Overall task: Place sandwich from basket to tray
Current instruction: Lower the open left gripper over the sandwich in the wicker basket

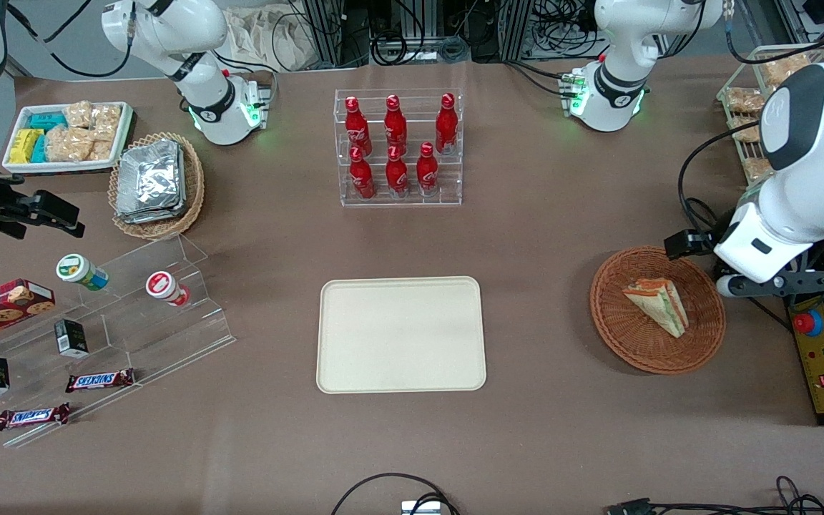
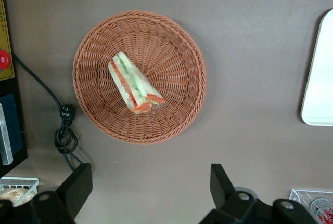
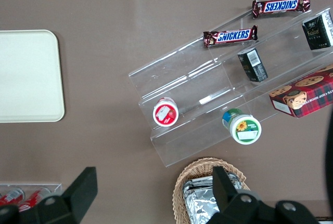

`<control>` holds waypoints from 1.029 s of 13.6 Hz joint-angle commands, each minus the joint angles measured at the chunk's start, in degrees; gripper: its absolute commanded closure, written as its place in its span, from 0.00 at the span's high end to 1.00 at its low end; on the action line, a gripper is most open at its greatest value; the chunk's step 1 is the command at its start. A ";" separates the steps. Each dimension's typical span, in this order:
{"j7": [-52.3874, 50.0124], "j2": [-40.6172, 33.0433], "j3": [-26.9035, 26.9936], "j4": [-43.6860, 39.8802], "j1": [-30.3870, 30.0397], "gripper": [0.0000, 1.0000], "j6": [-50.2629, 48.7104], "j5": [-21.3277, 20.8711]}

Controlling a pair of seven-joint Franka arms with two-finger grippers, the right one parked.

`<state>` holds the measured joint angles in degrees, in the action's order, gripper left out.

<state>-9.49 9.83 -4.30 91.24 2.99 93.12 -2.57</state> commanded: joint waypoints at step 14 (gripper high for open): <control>-36.73 2.04 0.88 17.10 -4.48 1.00 17.76 -0.86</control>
<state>-43.98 14.33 -3.23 102.15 0.00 105.30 -2.85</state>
